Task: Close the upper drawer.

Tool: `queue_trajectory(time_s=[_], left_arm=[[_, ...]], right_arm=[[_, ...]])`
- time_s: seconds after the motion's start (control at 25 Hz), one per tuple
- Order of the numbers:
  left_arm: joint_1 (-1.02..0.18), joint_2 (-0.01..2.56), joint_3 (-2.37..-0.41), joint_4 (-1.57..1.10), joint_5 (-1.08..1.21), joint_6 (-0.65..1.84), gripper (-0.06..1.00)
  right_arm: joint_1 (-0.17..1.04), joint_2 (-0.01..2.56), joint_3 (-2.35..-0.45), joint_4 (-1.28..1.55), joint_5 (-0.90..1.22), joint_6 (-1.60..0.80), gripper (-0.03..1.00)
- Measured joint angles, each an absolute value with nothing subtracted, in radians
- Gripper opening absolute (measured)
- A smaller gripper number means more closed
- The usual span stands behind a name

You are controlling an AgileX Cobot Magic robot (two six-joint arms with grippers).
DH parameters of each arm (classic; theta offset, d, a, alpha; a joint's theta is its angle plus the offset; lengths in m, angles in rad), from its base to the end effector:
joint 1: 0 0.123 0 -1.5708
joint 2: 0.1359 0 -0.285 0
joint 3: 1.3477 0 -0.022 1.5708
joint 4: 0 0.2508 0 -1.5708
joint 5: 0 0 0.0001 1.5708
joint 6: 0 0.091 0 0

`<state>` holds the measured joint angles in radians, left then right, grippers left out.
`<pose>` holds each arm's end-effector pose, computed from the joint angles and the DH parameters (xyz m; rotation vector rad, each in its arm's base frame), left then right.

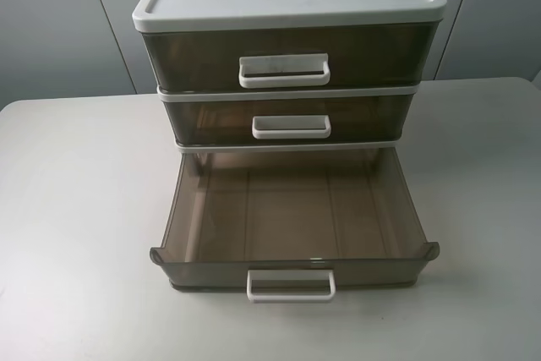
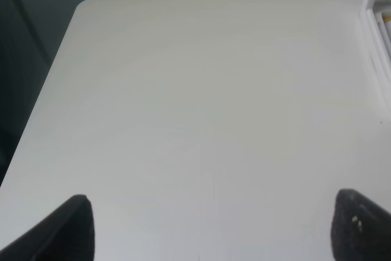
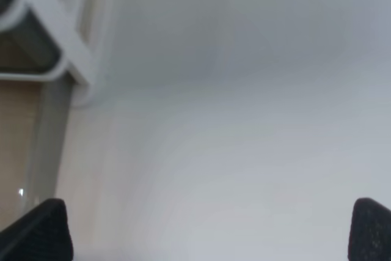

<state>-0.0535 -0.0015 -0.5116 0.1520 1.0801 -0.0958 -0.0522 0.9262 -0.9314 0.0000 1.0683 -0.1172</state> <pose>-0.0071 0.0126 0.2797 -0.0532 2.0416 0.0887 0.1596 -0.0083 0.3415 -0.0828 2.5467 -0.0661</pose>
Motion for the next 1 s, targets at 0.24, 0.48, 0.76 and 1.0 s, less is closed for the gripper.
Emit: queue_trajectory(time_s=[0.24,0.48,0.76,1.0], left_arm=[[-0.053,-0.001,-0.512,0.152,1.080,-0.096,0.74],[-0.053,-0.001,-0.512,0.152,1.080,-0.096,0.74],[-0.053,-0.001,-0.512,0.152,1.080,-0.096,0.74],[-0.053,-0.001,-0.512,0.152,1.080,-0.096,0.74]], right_arm=[[-0.053,0.752,-0.811,0.026,1.075,-0.102,0.68],[-0.053,0.510,-0.704,0.011,1.105,-0.089,0.68],[-0.053,0.235,-0.555,0.011,1.049,-0.049,0.68],[-0.053,0.080,-0.518,0.011,1.070,-0.044,0.68]])
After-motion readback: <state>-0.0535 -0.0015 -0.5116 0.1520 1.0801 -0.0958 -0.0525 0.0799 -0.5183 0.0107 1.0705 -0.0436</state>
